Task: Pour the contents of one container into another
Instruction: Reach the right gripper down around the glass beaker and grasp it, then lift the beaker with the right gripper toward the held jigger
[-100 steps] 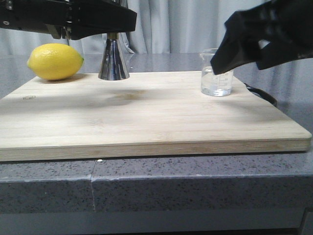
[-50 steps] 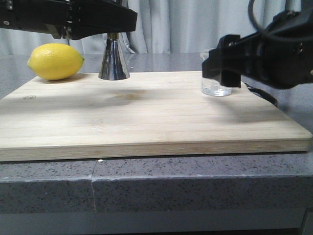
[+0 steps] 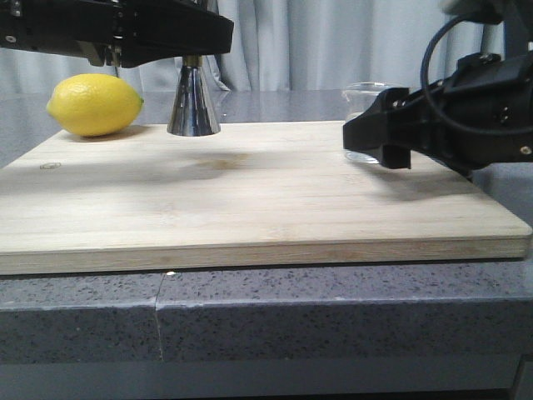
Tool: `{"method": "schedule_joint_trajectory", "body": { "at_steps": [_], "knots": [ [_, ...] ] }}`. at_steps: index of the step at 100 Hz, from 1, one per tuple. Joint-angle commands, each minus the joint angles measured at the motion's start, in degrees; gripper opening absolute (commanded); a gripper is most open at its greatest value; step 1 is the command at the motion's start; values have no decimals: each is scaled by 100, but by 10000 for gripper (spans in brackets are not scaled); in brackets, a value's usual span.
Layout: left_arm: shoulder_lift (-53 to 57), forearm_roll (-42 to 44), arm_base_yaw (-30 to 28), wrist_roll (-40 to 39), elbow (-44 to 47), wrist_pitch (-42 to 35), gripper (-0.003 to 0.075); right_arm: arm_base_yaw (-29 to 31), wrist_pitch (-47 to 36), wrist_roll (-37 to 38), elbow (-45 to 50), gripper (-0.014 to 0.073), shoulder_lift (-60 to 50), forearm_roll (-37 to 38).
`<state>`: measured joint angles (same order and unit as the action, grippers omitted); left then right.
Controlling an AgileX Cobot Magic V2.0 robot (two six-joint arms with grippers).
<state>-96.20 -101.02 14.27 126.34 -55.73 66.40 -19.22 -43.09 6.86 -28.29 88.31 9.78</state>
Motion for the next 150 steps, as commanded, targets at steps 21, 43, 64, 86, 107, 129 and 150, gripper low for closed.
{"method": "schedule_joint_trajectory", "body": {
  "at_steps": [21, 43, 64, 86, 107, 129, 150],
  "knots": [
    [273, -445, 46, -70, -172, 637, 206, 43, -1101, 37, -167, 538, 140, 286],
    [273, -445, 46, -70, -172, 637, 206, 43, -1145, 37, -167, 502, 192, 322],
    [273, -445, 46, -70, -172, 637, 206, 43, -1132, 37, -167, 315, 192, 336],
    [273, -445, 46, -70, -172, 637, 206, 43, -817, 37, -167, 310, -77, 336],
    [273, -445, 46, -70, -172, 637, 206, 43, 304, 117, -393, 310, -997, 477],
    [273, -445, 46, -70, -172, 637, 206, -122, 1888, 792, -1278, 310, -1614, 1239],
    [273, -445, 46, -70, -172, 637, 206, -955, 3546, 792, -2506, 310, -1600, 1569]
  ]
}}
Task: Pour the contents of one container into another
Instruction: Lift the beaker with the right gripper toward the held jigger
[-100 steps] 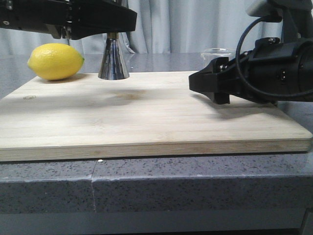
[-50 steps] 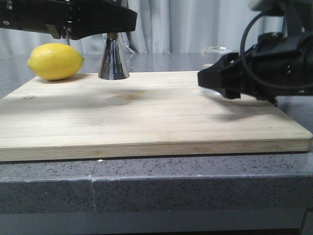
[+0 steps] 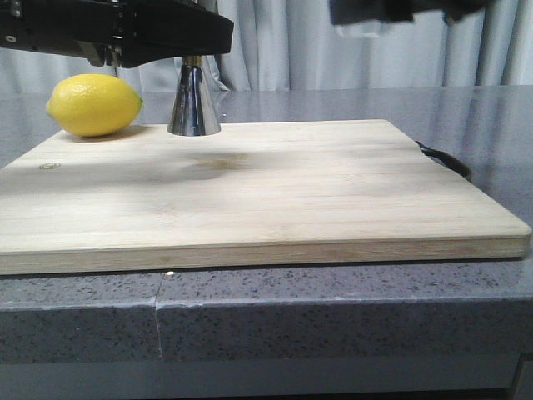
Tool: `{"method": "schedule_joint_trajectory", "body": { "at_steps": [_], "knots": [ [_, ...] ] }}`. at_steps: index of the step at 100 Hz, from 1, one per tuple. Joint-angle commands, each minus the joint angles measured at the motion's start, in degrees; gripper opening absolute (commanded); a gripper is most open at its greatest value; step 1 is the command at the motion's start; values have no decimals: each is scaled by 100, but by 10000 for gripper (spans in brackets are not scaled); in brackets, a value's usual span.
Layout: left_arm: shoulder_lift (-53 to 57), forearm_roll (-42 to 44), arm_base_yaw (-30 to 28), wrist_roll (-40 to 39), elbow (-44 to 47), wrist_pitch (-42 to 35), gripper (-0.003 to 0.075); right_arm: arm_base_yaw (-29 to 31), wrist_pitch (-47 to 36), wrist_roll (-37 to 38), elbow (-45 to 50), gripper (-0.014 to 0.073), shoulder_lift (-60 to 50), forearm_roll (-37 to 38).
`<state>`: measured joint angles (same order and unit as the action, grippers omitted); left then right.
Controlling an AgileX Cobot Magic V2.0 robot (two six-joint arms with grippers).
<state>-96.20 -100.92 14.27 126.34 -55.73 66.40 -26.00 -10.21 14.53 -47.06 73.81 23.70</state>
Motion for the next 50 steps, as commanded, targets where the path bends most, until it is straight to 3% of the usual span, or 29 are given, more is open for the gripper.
{"method": "schedule_joint_trajectory", "body": {
  "at_steps": [1, 29, 50],
  "knots": [
    [273, -455, 46, -70, -172, 637, 206, -340, 385, 25, -676, 310, -133, 205],
    [273, -455, 46, -70, -172, 637, 206, -1311, 2754, -226, -2388, 310, 395, 1051],
    [273, -455, 46, -70, -172, 637, 206, -1707, 3738, -1453, -3083, 310, 758, 1104]
  ]
}}
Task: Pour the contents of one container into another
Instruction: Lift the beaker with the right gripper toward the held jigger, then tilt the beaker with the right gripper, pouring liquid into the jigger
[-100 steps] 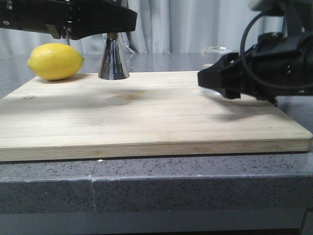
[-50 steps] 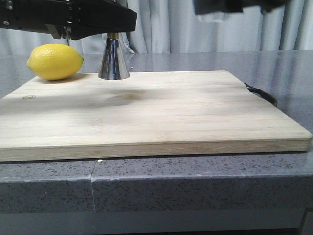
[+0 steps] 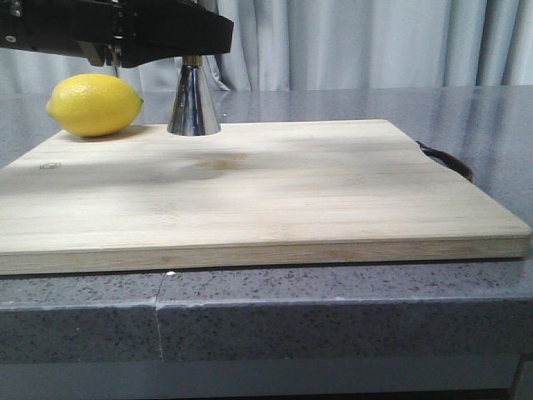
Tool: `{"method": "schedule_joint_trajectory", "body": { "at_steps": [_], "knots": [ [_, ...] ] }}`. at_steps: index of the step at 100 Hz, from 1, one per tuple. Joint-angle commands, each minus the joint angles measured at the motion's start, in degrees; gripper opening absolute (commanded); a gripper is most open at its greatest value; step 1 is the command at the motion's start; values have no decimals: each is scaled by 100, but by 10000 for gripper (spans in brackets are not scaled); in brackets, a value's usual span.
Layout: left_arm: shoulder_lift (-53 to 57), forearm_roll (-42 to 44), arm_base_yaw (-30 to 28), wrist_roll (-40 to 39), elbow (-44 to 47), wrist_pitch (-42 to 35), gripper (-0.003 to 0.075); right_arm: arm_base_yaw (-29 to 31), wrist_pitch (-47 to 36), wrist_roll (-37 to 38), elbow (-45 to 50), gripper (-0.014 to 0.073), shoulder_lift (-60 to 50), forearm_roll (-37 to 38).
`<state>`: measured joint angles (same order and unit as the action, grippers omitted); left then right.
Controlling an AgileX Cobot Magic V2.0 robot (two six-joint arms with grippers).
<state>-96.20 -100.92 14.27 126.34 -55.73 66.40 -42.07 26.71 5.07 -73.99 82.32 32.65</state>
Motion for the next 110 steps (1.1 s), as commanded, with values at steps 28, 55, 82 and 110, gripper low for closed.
{"method": "schedule_joint_trajectory", "body": {
  "at_steps": [28, 55, 82, 110],
  "knots": [
    [273, -455, 46, -70, -172, 637, 206, -294, 363, -1716, -784, 310, 34, 209],
    [273, -455, 46, -70, -172, 637, 206, -294, 583, -2400, -786, 310, 59, 212],
    [273, -455, 46, -70, -172, 637, 206, -294, 583, -2803, -786, 310, 59, 212],
    [273, -455, 46, -70, -172, 637, 206, -294, 530, -3102, -786, 309, 59, 212]
  ]
}}
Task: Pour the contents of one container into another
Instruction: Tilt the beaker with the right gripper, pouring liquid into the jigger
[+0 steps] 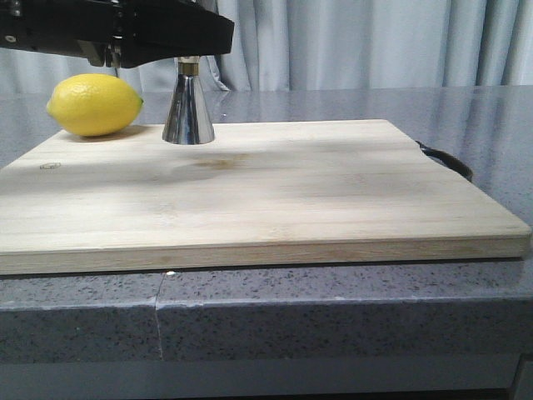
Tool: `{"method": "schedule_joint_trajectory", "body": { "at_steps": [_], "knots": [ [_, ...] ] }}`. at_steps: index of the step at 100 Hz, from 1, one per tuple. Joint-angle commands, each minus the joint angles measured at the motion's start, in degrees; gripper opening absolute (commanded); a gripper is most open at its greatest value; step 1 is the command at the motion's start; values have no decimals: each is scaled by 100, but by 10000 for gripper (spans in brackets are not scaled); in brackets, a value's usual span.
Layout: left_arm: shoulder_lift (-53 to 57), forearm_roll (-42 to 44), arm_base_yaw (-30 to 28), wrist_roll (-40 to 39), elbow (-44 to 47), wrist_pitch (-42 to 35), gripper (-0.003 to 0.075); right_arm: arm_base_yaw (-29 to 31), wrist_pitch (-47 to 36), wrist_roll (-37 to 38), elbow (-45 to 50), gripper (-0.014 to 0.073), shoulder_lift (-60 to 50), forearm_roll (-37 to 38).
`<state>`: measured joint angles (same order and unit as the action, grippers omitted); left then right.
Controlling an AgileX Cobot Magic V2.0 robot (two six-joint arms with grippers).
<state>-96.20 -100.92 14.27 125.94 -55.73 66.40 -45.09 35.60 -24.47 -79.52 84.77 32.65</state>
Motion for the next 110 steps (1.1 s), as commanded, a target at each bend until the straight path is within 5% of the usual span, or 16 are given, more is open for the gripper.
{"method": "schedule_joint_trajectory", "body": {
  "at_steps": [1, 110],
  "knots": [
    [273, -455, 46, -31, -172, 637, 206, 8, -359, -149, -233, 309, -186, 212],
    [273, -455, 46, -31, -172, 637, 206, 8, -913, -616, -233, 309, -186, 703]
  ]
}}
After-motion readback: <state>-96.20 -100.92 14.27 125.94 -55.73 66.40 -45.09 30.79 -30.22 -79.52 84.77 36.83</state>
